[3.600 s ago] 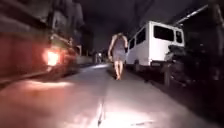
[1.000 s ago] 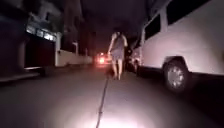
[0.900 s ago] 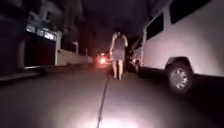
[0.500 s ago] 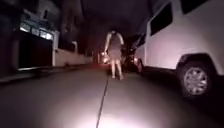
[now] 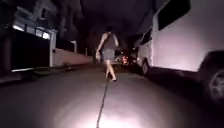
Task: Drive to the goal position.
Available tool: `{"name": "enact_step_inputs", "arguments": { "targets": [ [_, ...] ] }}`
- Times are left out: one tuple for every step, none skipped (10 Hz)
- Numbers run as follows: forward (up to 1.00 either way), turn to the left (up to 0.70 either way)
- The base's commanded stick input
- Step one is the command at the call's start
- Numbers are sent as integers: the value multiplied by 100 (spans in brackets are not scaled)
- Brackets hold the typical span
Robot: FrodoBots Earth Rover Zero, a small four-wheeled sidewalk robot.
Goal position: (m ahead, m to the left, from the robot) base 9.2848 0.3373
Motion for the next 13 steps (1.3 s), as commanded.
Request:
{"name": "enact_step_inputs", "arguments": {
  "targets": [
    [100, 0],
    [100, 0],
    [100, 0],
    [100, 0],
    [100, 0],
    [100, 0],
    [100, 0],
    [100, 0],
    [100, 0],
    [100, 0],
    [100, 0],
    [100, 0],
    [100, 0]
  ]
}}
